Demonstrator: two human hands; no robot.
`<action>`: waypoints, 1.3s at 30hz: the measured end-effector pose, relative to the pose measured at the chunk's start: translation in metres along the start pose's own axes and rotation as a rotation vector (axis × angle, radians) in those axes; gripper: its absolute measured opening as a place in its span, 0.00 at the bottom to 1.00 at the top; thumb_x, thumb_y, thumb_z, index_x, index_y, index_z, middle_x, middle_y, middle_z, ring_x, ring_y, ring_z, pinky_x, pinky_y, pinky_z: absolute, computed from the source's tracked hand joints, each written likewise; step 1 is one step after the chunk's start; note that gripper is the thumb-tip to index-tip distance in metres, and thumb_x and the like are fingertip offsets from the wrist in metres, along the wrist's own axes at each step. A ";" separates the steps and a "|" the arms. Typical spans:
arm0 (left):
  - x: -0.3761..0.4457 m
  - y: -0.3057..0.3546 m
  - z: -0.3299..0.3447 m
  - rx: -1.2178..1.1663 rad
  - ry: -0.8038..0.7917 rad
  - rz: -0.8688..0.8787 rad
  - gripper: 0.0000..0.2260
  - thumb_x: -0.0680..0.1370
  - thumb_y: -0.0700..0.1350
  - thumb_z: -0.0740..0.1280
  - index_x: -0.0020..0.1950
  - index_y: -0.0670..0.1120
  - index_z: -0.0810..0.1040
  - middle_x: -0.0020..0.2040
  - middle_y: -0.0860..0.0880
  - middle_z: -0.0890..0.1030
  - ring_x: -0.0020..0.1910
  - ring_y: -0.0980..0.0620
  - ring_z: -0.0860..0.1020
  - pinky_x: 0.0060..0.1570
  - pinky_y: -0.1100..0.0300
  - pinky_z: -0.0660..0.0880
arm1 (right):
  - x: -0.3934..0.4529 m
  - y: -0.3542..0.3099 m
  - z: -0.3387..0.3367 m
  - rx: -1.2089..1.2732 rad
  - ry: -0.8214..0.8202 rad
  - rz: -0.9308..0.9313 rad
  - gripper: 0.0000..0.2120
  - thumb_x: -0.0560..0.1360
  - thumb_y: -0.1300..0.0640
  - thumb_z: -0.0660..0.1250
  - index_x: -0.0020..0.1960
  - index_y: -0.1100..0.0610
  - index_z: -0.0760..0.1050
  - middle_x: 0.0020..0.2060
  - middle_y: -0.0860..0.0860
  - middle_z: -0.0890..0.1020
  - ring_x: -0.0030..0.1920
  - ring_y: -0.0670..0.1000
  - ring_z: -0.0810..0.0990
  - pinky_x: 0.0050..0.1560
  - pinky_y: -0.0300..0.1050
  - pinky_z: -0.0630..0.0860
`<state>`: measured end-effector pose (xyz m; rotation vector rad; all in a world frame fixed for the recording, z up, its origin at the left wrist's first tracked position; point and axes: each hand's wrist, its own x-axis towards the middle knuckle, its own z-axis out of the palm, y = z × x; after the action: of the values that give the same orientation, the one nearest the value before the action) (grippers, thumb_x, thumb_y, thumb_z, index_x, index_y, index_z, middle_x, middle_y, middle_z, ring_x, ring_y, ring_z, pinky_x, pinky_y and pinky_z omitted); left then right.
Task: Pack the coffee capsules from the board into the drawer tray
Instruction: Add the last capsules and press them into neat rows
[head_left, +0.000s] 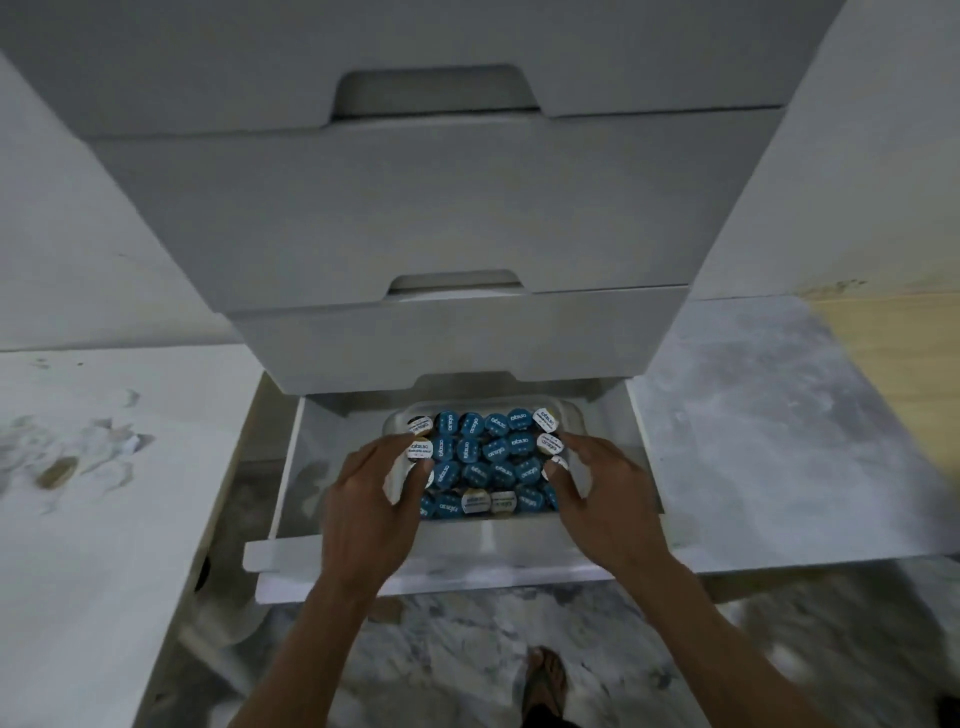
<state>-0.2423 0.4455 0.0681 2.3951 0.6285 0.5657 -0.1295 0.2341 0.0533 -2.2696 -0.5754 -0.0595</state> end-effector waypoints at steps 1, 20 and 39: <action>-0.012 -0.001 -0.008 -0.011 0.017 0.004 0.14 0.76 0.49 0.70 0.60 0.47 0.80 0.58 0.48 0.82 0.56 0.50 0.79 0.55 0.61 0.72 | -0.012 -0.005 -0.003 0.004 0.019 -0.003 0.15 0.75 0.56 0.71 0.61 0.56 0.78 0.53 0.53 0.83 0.49 0.51 0.82 0.50 0.35 0.72; -0.099 -0.037 -0.002 0.353 0.005 0.142 0.29 0.81 0.59 0.53 0.79 0.50 0.50 0.80 0.46 0.53 0.79 0.46 0.51 0.75 0.43 0.52 | -0.117 -0.023 0.032 -0.327 0.169 -0.041 0.27 0.80 0.46 0.56 0.76 0.53 0.61 0.76 0.54 0.61 0.77 0.55 0.56 0.73 0.63 0.60; -0.077 -0.092 0.090 0.522 0.327 0.175 0.35 0.80 0.59 0.57 0.79 0.48 0.44 0.79 0.40 0.47 0.78 0.37 0.44 0.74 0.36 0.43 | -0.074 0.054 0.107 -0.569 0.423 -0.161 0.32 0.80 0.43 0.55 0.79 0.52 0.49 0.78 0.58 0.50 0.78 0.63 0.47 0.71 0.73 0.46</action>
<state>-0.2848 0.4295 -0.0750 2.8923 0.7849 0.9822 -0.1878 0.2489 -0.0738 -2.6277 -0.5562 -0.8578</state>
